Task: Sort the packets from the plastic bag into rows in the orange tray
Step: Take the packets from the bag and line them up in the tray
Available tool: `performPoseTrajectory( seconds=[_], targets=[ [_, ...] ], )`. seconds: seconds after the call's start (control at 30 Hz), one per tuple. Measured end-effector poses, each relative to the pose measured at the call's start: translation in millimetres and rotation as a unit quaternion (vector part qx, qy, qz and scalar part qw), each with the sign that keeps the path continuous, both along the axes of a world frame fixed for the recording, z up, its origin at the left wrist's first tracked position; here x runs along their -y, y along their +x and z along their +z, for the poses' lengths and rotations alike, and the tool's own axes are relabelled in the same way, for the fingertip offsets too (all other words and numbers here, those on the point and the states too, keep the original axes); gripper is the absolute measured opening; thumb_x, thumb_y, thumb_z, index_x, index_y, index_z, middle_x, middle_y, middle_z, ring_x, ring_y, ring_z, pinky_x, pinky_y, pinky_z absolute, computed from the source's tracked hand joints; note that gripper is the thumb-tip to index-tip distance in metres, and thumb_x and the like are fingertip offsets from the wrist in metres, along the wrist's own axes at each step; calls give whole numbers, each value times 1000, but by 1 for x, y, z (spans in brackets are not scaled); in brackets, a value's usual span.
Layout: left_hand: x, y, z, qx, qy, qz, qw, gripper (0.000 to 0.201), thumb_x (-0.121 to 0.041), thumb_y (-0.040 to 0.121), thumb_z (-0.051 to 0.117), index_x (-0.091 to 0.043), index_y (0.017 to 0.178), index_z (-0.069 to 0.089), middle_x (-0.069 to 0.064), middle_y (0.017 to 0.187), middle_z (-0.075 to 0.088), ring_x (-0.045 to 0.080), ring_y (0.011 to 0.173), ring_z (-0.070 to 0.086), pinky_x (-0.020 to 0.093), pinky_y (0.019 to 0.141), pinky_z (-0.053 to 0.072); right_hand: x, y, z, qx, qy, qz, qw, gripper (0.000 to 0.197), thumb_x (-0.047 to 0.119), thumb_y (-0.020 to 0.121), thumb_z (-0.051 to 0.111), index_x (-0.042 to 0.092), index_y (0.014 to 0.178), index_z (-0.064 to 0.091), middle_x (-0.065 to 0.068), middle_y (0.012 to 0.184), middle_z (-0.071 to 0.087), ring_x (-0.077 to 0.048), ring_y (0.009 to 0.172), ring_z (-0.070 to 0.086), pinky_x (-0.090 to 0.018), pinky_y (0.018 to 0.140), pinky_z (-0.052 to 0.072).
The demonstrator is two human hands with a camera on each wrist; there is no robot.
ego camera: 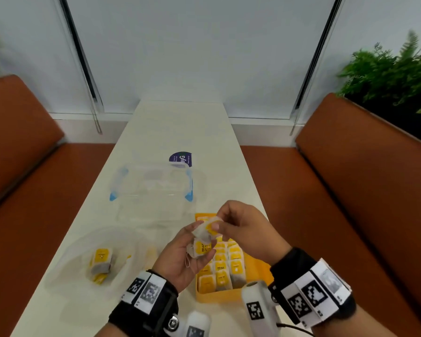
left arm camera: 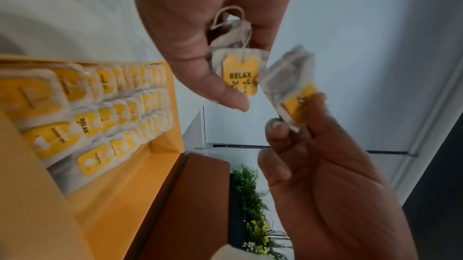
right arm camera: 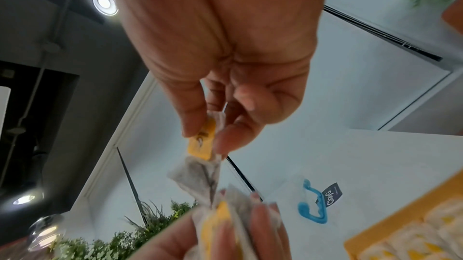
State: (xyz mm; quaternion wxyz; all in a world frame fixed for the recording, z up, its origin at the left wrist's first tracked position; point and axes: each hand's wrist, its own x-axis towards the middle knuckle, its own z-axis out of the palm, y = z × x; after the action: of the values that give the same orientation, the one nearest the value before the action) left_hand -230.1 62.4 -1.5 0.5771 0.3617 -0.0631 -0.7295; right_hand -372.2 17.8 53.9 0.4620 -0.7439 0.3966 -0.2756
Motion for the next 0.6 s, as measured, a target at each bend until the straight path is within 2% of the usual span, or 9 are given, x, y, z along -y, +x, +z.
performPoseTrajectory(
  seconds=[0.07,0.17,0.27,0.33,0.4,0.47,0.53,0.6],
  targets=[
    [-2,-2,-5,9,0,8,1000,18,-15,83,54,-11,101,57,15,87,65,21,59,67,27,46,56,4,-6,0,-17,-8,0,1000,22,6,89,61,17,74,50,4,61,54,-4,47,53,-18,53,44],
    [-4,-6,-6,46,-14,2,999,24,-24,75,61,-11,95,58,12,86,66,19,65,66,26,50,57,6,-12,-1,-83,-64,-13,994,28,8,87,62,27,72,48,9,59,54,-2,48,52,-14,51,42],
    [-3,-12,-5,92,-49,-12,994,42,-29,71,62,-8,107,56,11,86,66,16,69,67,26,55,58,5,-12,-3,-111,-73,-5,991,30,3,82,65,30,76,53,10,63,55,-2,53,54,-16,56,46],
    [-2,-15,-4,122,-55,-13,991,44,-18,72,65,-8,113,53,12,86,66,15,66,68,25,56,57,4,-11,-5,-124,-80,0,989,18,3,81,65,21,82,61,9,65,56,-4,58,53,-22,62,48],
    [-1,-17,-5,145,-53,-4,988,35,0,77,64,-9,109,54,11,83,66,16,63,68,24,55,57,4,-10,-6,-141,-89,-3,986,4,6,83,63,10,83,64,2,70,58,-11,64,55,-28,65,48],
    [0,-18,-3,160,-55,6,986,32,10,79,59,-12,102,55,10,87,64,17,63,67,24,54,56,4,-11,-9,-130,-65,-20,989,10,9,87,62,12,77,59,-2,70,58,-9,59,58,-22,58,48],
    [1,-19,-4,180,-61,17,982,34,14,79,56,-14,98,55,8,88,61,19,65,65,24,54,56,4,-12,-11,-100,-5,-40,994,16,10,91,58,14,77,52,0,64,55,-1,46,56,-10,45,39],
    [2,-21,-4,193,-70,29,978,38,19,78,54,-14,96,55,8,86,60,21,67,62,25,55,55,2,-14,-13,-69,55,-49,995,12,9,94,54,10,83,49,-3,60,55,-3,44,56,-10,37,33]
  ],
)
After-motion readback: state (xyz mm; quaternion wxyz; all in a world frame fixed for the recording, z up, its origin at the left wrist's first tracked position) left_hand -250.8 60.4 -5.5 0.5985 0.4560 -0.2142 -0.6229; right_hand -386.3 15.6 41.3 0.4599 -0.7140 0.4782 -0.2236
